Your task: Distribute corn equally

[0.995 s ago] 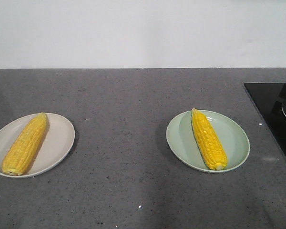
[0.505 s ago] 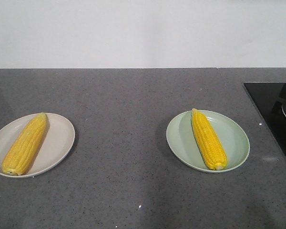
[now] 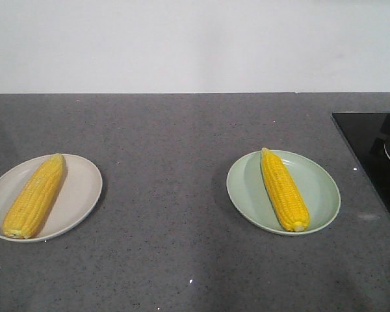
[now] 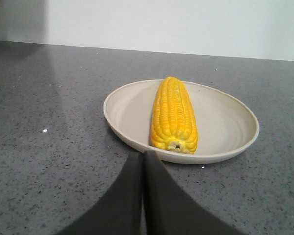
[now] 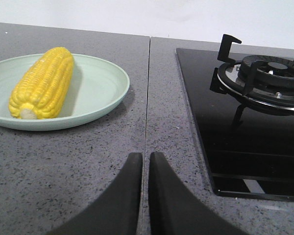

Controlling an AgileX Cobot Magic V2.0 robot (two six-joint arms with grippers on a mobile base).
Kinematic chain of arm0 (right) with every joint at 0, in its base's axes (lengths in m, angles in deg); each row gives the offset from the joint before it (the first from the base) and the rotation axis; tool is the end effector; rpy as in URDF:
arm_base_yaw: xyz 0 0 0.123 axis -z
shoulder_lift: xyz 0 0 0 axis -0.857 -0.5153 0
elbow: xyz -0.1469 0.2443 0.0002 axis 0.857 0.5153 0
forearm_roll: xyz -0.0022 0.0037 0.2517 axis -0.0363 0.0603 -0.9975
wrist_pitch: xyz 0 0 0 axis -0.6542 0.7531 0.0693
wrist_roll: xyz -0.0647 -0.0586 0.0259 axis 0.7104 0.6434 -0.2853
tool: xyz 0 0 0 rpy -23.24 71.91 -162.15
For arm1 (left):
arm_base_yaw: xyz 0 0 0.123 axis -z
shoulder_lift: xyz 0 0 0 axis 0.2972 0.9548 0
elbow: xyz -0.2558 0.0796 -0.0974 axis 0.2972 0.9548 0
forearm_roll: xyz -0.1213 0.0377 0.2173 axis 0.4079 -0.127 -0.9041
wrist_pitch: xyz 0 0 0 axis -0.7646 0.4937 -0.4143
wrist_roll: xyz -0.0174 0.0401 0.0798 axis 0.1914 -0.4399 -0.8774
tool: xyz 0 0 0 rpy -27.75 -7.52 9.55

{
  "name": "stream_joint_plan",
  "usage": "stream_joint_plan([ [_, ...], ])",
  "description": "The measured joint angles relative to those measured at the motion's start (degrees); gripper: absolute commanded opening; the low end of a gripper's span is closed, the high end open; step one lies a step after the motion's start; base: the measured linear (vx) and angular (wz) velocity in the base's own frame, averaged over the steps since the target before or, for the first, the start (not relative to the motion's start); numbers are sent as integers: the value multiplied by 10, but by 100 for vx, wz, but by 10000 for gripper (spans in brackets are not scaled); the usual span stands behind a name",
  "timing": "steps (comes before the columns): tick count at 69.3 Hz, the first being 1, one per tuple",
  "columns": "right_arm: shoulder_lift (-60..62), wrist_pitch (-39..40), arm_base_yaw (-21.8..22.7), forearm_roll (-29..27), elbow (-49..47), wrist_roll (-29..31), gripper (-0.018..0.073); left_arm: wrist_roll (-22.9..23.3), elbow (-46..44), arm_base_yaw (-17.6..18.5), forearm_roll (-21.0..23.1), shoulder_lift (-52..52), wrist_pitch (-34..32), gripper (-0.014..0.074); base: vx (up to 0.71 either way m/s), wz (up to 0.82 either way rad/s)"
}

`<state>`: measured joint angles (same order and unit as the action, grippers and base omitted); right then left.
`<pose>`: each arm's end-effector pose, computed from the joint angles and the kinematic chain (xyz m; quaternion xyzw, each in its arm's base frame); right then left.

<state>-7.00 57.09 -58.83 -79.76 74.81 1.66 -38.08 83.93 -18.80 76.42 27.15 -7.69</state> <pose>0.0548 -0.0002 0.1799 -0.0333 0.7734 -0.0299 0.6324 0.0552 0.0012 0.1829 -0.0665 0.7636 -0.0403 0.6410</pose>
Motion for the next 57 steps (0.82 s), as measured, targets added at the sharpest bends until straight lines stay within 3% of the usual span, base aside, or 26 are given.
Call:
stream_joint_plan([
  [19,0,0,0,8,0,-60,-11,0,0,0,0,0,0,-9,0,0],
  [57,0,0,0,8,0,-64,-11,0,0,0,0,0,0,-9,0,0],
])
